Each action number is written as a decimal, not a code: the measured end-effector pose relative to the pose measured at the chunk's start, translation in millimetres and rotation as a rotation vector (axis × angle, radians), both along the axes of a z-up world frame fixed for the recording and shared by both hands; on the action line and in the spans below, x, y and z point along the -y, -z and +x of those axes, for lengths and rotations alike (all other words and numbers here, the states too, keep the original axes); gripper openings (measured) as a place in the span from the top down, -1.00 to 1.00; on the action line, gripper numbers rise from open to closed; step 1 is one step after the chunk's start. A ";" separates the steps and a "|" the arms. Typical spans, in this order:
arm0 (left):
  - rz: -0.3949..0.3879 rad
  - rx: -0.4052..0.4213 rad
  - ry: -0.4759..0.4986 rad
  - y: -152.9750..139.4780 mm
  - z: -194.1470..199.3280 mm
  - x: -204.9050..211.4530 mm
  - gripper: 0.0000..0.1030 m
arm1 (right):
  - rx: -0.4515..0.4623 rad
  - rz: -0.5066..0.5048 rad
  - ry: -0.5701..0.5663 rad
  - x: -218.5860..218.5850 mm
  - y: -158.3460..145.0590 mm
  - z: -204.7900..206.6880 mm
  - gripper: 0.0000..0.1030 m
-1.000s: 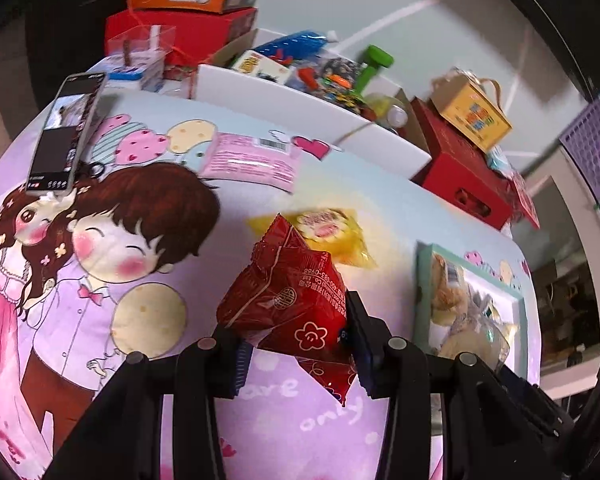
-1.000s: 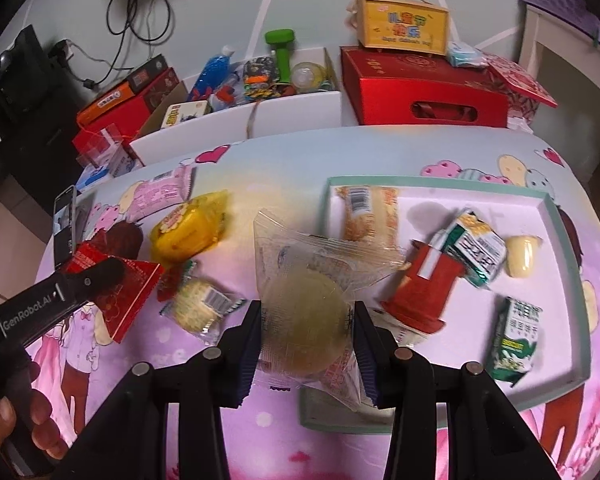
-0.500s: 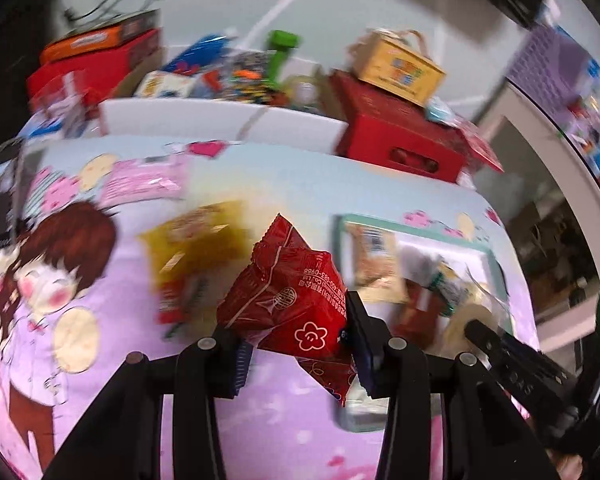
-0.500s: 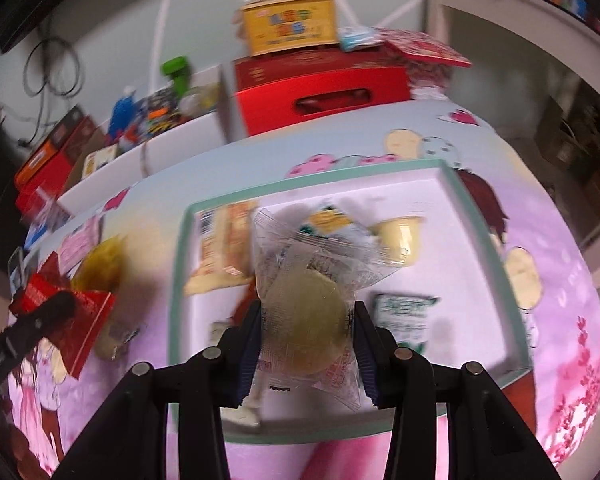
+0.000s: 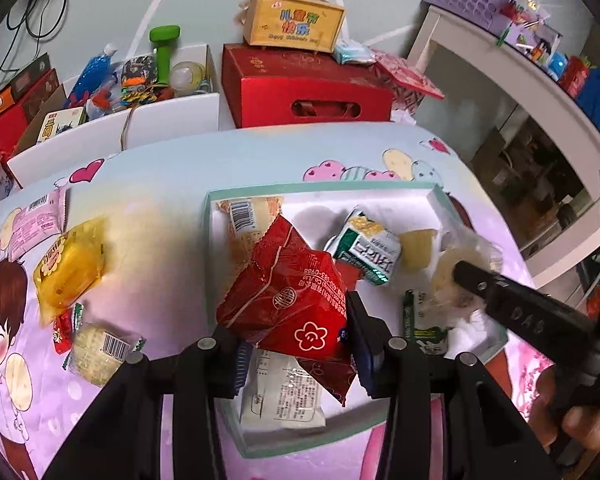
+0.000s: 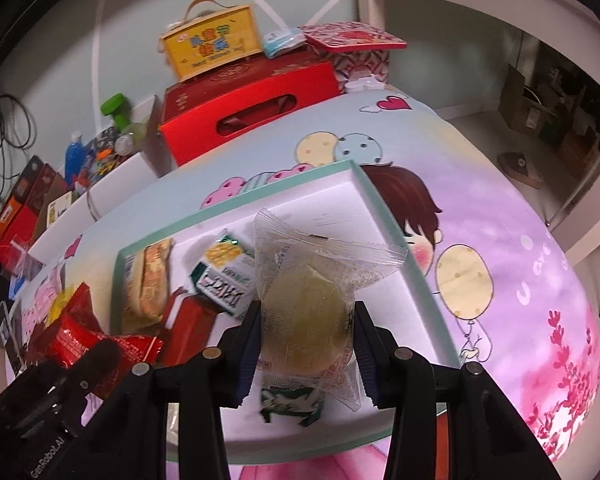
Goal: Organize snacks
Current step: 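Carry the bagged bun with the right tool while the left carries the red packet to the tray, then open the right tool over the tray while the left releases the red packet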
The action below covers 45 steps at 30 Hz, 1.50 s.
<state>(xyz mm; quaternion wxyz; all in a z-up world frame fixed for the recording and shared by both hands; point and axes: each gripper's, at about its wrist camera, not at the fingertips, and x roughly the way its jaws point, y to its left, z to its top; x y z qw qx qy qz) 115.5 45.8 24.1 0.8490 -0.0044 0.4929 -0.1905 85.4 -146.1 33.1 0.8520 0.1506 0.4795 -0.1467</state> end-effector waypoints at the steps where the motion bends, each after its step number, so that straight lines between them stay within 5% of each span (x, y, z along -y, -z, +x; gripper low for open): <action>1: 0.001 -0.005 -0.006 1.8 1.7 -1.4 0.14 | -0.005 -0.004 0.007 2.9 1.6 0.3 0.11; 16: 0.025 -0.058 -0.071 26.4 13.2 -22.6 0.14 | -0.064 -0.049 0.063 23.2 13.4 -2.7 0.12; 30: -0.133 -0.125 0.020 42.7 13.0 -4.3 0.13 | -0.069 -0.038 0.066 24.6 16.2 -1.5 0.11; 45: -0.030 -0.116 0.013 37.1 7.9 2.2 -0.38 | -0.061 -0.050 0.037 19.9 14.0 1.2 -0.13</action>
